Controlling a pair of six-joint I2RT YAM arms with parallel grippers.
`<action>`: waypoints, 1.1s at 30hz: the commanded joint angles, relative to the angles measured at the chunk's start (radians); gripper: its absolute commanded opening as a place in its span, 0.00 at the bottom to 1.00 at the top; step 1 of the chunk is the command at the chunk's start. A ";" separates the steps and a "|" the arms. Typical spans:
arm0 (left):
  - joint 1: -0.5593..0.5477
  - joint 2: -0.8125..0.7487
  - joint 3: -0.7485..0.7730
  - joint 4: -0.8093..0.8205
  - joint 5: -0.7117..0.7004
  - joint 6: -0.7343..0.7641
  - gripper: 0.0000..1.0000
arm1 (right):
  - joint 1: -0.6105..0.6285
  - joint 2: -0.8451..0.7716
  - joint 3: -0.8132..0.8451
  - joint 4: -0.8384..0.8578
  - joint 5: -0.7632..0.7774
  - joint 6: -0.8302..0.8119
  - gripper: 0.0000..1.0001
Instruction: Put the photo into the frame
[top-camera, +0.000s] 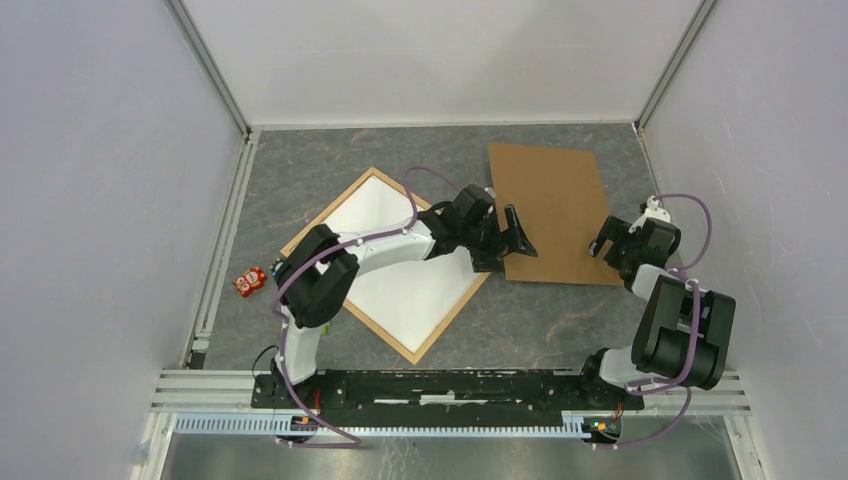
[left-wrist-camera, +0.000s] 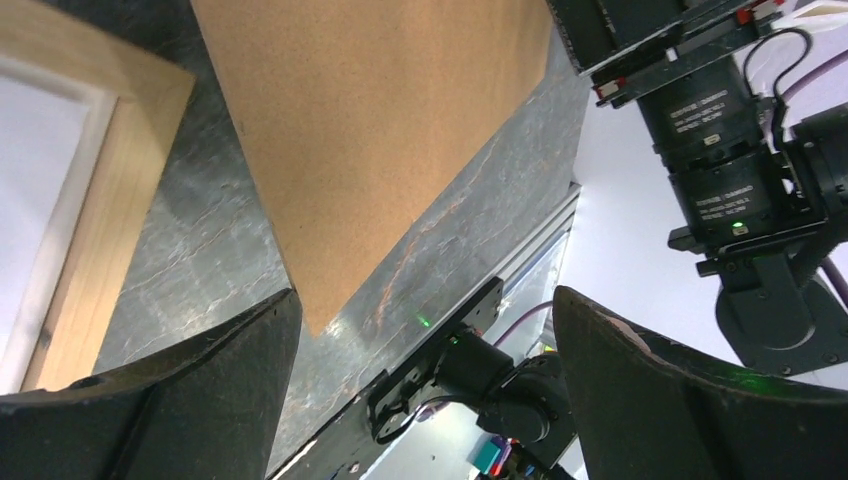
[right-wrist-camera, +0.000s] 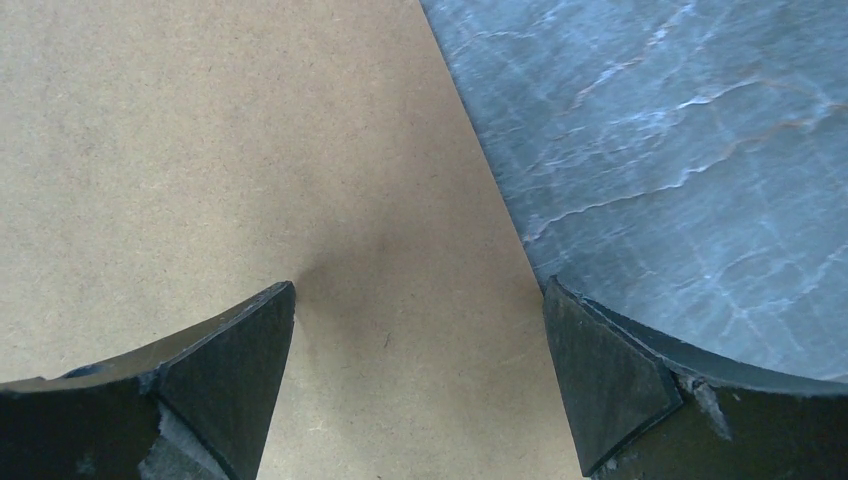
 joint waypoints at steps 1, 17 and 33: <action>-0.021 -0.081 -0.081 0.115 0.014 -0.053 1.00 | 0.060 0.007 -0.073 -0.181 -0.170 0.076 0.98; 0.032 -0.259 -0.384 0.131 -0.030 0.111 1.00 | 0.112 0.003 -0.084 -0.166 -0.146 0.057 0.98; 0.219 -0.055 -0.317 0.328 0.095 0.005 0.80 | 0.110 0.011 -0.067 -0.158 -0.140 0.050 0.98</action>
